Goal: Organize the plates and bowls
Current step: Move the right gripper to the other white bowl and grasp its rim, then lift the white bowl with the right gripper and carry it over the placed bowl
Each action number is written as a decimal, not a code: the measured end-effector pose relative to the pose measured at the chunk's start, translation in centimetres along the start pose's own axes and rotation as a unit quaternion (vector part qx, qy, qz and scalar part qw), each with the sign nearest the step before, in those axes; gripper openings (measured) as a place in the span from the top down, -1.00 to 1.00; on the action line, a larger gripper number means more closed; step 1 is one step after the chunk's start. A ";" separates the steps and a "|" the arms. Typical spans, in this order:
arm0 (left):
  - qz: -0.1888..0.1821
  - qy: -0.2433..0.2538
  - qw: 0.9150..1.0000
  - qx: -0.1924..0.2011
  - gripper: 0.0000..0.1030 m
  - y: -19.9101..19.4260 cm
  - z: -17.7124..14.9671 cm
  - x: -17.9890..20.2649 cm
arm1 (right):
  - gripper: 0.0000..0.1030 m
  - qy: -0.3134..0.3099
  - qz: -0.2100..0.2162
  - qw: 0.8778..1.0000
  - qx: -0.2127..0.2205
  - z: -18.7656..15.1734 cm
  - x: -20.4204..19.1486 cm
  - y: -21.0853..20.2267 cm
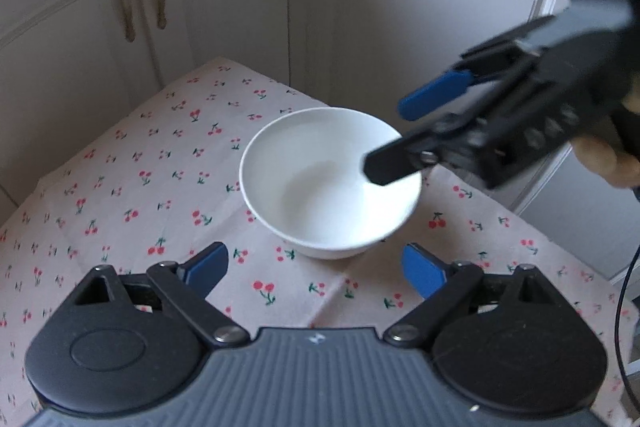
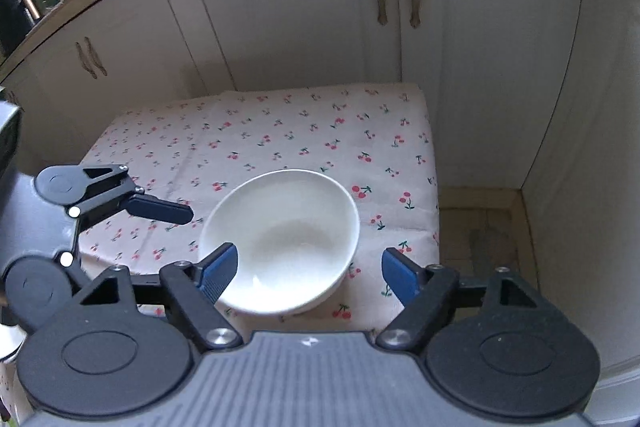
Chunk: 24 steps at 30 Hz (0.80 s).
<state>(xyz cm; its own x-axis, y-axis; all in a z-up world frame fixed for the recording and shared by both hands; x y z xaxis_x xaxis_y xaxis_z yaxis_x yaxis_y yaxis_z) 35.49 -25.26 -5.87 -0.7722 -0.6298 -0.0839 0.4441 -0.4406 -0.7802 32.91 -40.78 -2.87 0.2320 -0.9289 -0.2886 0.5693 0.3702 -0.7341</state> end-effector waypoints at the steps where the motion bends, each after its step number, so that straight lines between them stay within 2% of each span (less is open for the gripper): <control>1: -0.001 0.005 1.000 0.001 -0.77 0.3 0.1 0.1 | -0.61 0.005 0.002 1.000 -0.004 0.3 0.4 0.5; 2: -0.001 0.008 1.000 0.004 -0.68 0.6 0.2 0.2 | -0.61 0.010 0.004 1.000 -0.007 0.5 0.7 1.0; 7: -0.012 0.016 1.000 0.009 -0.65 1.7 0.4 0.3 | -0.54 0.036 0.012 0.999 -0.015 1.3 2.0 2.7; 8: -0.015 0.018 1.000 0.010 -0.57 1.9 0.4 0.3 | -0.54 0.037 0.015 0.999 -0.018 1.3 2.1 3.0; 15: -0.027 0.018 0.999 0.013 -0.51 2.0 0.3 0.3 | -0.14 0.036 0.031 0.998 -0.028 2.1 1.9 3.5; 24: -0.021 0.025 0.999 0.016 -0.52 1.9 0.3 0.3 | -0.13 0.028 0.025 0.999 -0.032 2.4 1.6 3.9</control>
<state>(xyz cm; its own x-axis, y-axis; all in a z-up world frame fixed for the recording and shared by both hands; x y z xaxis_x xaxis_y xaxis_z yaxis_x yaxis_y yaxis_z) 36.24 -26.49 -7.16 -0.8117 -0.5780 -0.0835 0.4246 -0.4859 -0.7640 37.38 -40.76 -4.76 0.2129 -0.9093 -0.3577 0.5068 0.4157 -0.7552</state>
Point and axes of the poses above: each gripper's, at about its wrist camera, not at the fingertips, and y roughly the way its jaws point, x to its right, z to its top, the point moved 1 cm from there along y, roughly the way its jaws point, and after that the axes turned 7 degrees about z, right-handed, at the moved point
